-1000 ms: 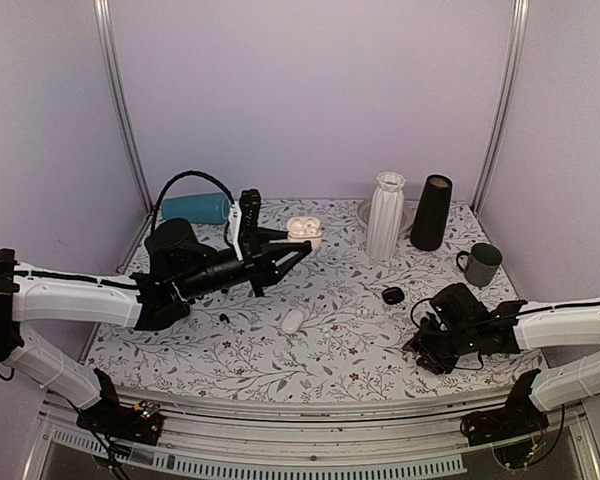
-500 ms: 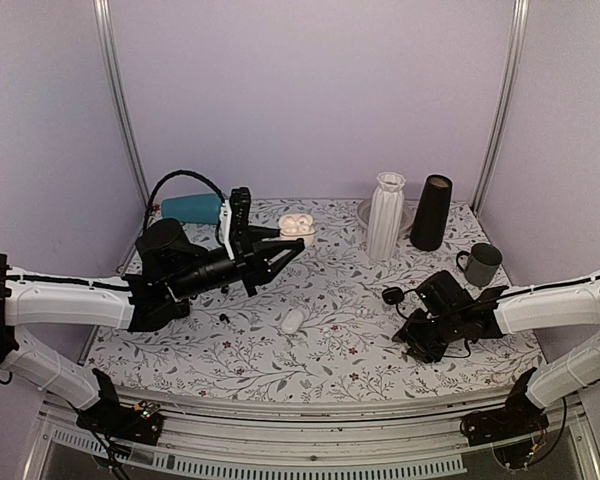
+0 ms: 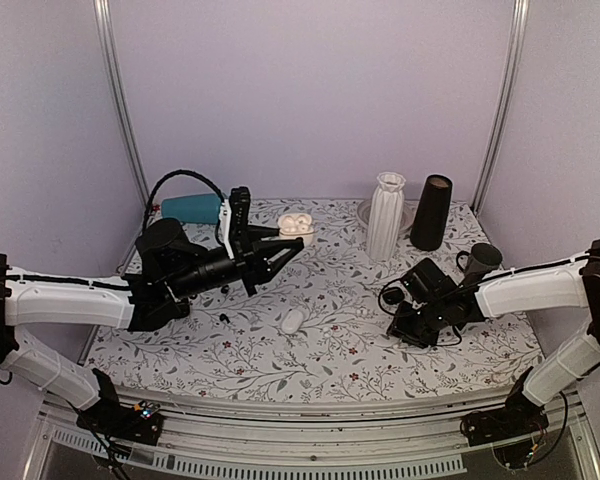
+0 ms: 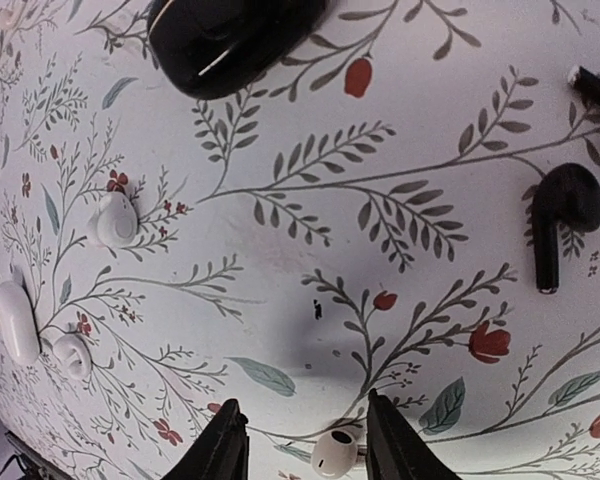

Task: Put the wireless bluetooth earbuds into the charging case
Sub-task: Move the left earbud to the center of the board, then pick up the left earbud from the center of the board.

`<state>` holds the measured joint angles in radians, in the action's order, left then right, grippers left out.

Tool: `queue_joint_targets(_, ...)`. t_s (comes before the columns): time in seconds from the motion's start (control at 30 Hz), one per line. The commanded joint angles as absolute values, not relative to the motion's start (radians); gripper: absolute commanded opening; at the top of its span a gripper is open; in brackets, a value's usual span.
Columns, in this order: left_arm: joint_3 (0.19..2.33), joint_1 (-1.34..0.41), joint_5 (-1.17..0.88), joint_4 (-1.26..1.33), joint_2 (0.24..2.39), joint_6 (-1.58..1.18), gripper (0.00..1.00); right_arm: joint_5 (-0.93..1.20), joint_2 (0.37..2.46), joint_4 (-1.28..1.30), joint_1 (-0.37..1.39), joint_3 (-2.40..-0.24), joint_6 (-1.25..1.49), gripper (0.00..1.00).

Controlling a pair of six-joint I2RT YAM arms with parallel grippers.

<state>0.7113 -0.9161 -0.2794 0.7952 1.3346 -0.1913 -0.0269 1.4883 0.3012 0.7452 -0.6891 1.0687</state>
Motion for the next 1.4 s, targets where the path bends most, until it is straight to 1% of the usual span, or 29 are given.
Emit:
queue_joint_targets(0.0, 0.711, -0.904, -0.278, 0.811, 1.324, -0.184, 0.0, -0.06, 1.503, 0.363, 0.742, -0.729, 0.869, 0.41)
queue_joint_targets(0.1, 0.717, -0.904, -0.282, 0.811, 1.33, -0.184, 0.0, -0.056, 1.507, 0.392, 0.747, -0.731, 0.815, 0.41)
queue_joint_targets(0.27, 0.727, -0.903, -0.288, 0.811, 1.341, -0.182, 0.0, 0.004, 1.49, 0.35, 0.778, -0.692, 0.812, 0.41)
queue_joint_targets(0.43, 0.726, -0.903, -0.29, 0.813, 1.341, -0.184, 0.0, 0.011, 1.5, 0.363, 0.828, -0.686, 0.854, 0.42)
queue_joint_targets(0.8, 0.716, -0.901, -0.294, 0.818, 1.336, -0.186, 0.0, 0.012, 1.445, 0.369, 0.91, -0.633, 0.987, 0.42)
queue_joint_targets(0.93, 0.718, -0.901, -0.297, 0.821, 1.337, -0.186, 0.0, -0.028, 1.437, 0.396, 0.912, -0.662, 0.986, 0.44)
queue_joint_targets(1.23, 0.715, -0.901, -0.291, 0.809, 1.321, -0.178, 0.0, -0.18, 1.479, 0.586, 0.882, -0.868, 0.831, 0.44)
queue_joint_targets(1.37, 0.712, -0.899, -0.284, 0.804, 1.315, -0.176, 0.0, -0.197, 1.48, 0.618, 0.881, -0.9, 0.768, 0.44)
